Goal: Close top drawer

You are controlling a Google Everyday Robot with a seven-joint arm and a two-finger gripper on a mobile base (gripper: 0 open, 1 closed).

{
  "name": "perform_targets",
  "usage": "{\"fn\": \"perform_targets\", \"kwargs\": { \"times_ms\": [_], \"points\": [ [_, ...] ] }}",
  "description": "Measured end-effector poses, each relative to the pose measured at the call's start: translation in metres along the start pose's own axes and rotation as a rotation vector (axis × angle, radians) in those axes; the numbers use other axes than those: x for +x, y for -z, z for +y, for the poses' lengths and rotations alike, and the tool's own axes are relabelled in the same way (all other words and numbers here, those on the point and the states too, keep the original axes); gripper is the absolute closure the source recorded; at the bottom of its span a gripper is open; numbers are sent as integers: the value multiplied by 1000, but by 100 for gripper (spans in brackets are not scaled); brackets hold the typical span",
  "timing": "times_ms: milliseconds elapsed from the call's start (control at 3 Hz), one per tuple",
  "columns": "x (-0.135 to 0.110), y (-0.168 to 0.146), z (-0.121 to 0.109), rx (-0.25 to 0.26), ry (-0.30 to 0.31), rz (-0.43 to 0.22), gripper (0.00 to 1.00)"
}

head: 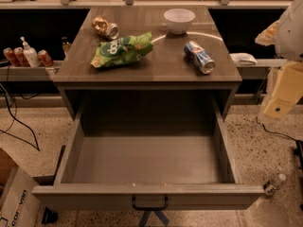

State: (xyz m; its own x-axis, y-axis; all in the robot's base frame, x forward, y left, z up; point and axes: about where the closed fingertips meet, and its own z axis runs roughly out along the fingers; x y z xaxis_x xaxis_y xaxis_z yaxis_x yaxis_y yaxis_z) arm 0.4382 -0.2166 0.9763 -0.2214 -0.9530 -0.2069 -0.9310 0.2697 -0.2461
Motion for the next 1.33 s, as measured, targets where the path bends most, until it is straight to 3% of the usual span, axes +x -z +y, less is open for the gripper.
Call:
{"fn": "perform_targets", "kwargs": {
  "times_ms": [333, 667, 1000, 1333],
  "points": [
    [0, 0, 0, 0, 0, 0, 0],
    [-1, 2, -1, 9, 1, -3, 17],
    [-7, -12, 9, -25, 17, -36, 40],
    [-9, -30, 29, -94, 31, -80, 62]
  ]
}}
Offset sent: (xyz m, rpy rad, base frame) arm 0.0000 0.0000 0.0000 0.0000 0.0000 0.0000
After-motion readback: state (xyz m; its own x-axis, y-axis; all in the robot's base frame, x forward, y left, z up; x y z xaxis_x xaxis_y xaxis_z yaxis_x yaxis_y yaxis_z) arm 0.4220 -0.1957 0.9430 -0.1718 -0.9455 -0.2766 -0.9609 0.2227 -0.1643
